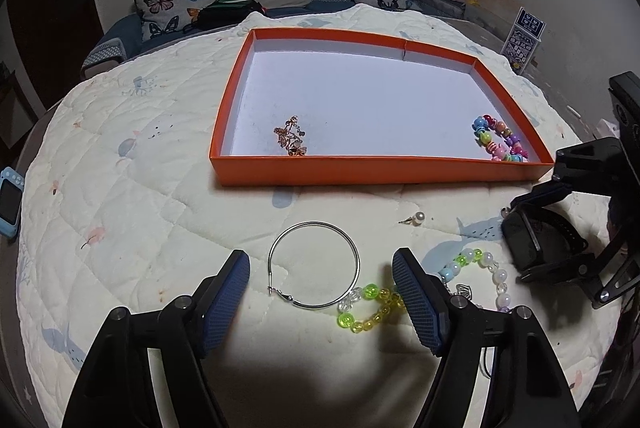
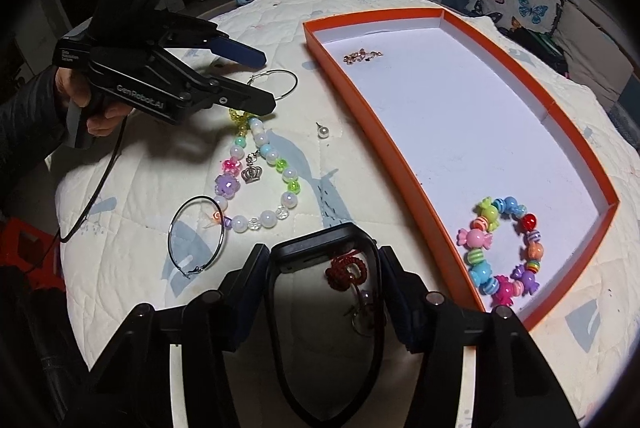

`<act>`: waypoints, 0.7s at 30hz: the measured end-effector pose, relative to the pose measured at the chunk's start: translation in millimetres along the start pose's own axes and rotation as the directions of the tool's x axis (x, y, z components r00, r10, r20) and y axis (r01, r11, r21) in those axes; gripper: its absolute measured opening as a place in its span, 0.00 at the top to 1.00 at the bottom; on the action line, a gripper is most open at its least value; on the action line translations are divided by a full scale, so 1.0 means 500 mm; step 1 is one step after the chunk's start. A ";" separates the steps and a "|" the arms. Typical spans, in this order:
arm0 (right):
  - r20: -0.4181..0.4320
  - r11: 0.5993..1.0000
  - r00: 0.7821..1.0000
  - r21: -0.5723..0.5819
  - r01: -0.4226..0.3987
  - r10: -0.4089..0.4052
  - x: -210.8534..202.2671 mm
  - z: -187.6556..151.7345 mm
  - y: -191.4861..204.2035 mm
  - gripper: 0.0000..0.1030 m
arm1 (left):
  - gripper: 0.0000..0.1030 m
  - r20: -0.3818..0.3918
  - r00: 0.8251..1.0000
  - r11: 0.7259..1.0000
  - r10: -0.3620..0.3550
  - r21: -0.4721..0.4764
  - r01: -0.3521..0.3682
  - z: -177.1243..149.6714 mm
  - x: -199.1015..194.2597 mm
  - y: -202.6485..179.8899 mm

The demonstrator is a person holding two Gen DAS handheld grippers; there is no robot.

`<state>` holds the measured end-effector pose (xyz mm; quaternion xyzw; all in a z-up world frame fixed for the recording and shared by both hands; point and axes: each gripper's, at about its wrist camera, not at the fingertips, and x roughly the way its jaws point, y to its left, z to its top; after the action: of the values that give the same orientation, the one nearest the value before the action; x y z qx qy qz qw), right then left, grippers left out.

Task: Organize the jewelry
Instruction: 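Grasp the silver hoop bracelet with the left tool while the right tool grasps the black band, then carry the hoop and black band into the orange tray and open both tools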

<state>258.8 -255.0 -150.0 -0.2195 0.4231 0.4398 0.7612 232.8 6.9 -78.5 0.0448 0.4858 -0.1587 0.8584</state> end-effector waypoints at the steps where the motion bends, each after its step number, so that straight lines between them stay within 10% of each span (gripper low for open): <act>1: 0.004 1.000 1.000 0.002 0.003 -0.003 -0.001 0.000 0.001 0.42 | 0.24 -0.001 1.000 1.000 0.003 -0.003 -0.003 0.002 0.003 0.002; 21: 0.151 0.983 0.988 0.182 -0.010 -0.018 -0.078 0.004 -0.022 0.42 | 0.49 0.017 1.000 0.998 0.026 0.048 -0.027 0.010 0.024 -0.004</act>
<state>259.1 -277.8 -116.7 -0.1154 0.4019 0.4131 0.8090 242.1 1.3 -85.8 0.0707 0.4742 -0.1592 0.8630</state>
